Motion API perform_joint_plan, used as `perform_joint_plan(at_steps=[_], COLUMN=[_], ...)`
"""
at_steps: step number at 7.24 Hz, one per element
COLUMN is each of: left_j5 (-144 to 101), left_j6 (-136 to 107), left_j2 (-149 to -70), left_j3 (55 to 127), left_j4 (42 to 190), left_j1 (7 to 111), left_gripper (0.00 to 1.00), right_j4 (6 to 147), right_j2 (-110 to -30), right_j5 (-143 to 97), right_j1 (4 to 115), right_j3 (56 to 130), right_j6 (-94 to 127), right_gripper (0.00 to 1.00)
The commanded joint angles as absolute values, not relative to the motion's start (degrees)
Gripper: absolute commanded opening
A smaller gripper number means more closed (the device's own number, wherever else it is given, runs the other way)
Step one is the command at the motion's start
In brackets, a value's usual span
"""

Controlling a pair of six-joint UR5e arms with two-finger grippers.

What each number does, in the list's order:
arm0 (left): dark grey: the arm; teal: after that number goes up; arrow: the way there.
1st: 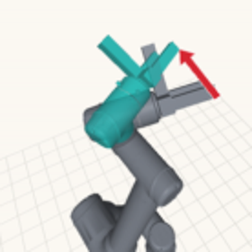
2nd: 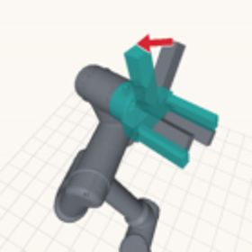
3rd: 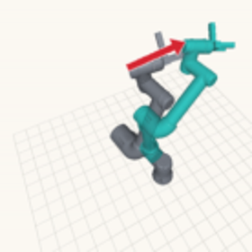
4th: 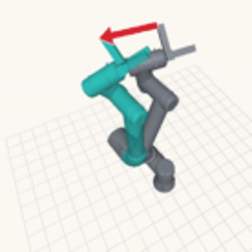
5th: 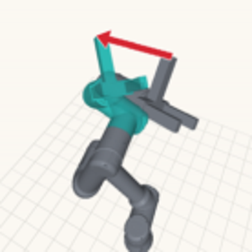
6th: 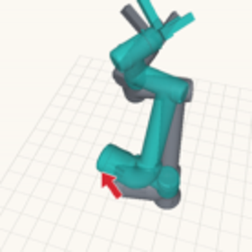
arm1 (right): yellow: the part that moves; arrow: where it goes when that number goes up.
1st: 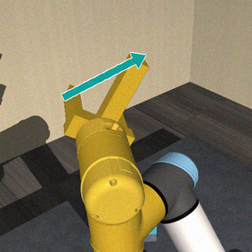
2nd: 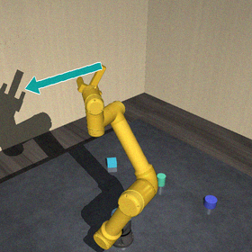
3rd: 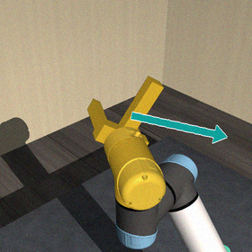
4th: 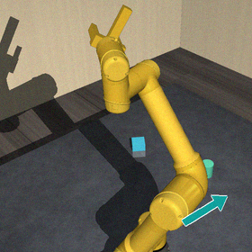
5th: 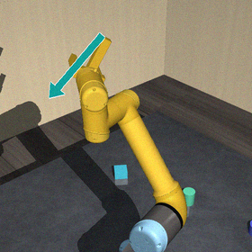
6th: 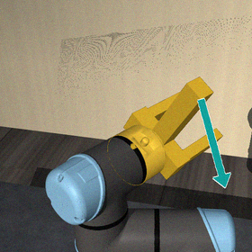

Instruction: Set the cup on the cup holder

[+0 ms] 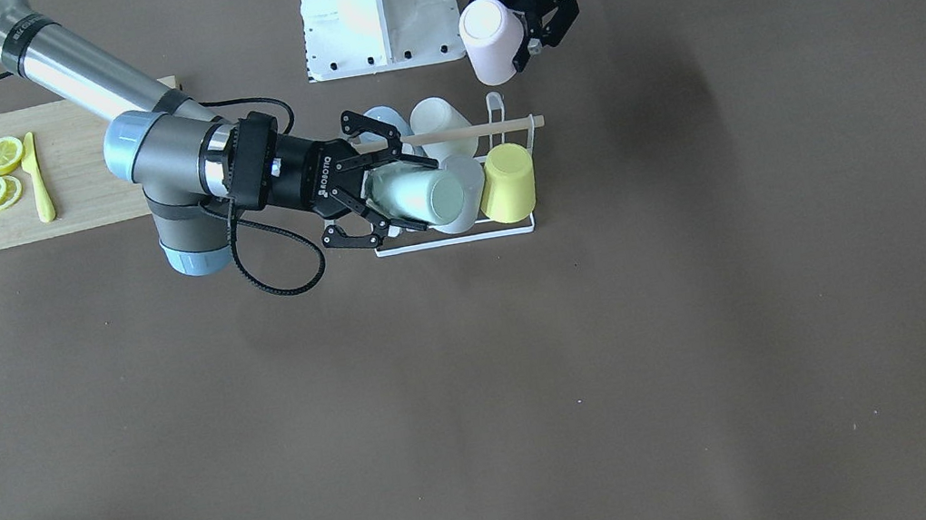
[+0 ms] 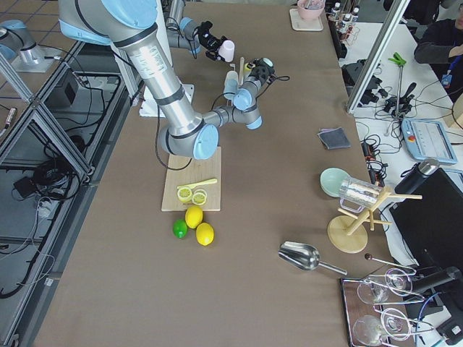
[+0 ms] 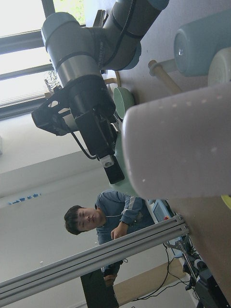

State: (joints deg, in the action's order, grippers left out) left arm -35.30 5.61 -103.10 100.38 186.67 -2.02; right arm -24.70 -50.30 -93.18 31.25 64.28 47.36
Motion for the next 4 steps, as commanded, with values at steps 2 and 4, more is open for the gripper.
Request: perform_joint_plan(at_steps=[2, 4], left_j5=[-33.49, -33.40], left_j6=[4.13, 2.29], left_j2=[-103.53, -104.06], left_j3=[100.02, 98.88], left_j4=[187.47, 187.38], left_j1=[-1.41, -0.71], left_gripper=[0.62, 0.62], right_j4=[-28.47, -30.05], right_j2=[-50.71, -50.80], right_j5=[-92.81, -92.81], right_j1=[29.27, 29.18], right_j3=[63.81, 63.28], right_j6=[47.20, 47.11], right_gripper=[0.00, 0.00])
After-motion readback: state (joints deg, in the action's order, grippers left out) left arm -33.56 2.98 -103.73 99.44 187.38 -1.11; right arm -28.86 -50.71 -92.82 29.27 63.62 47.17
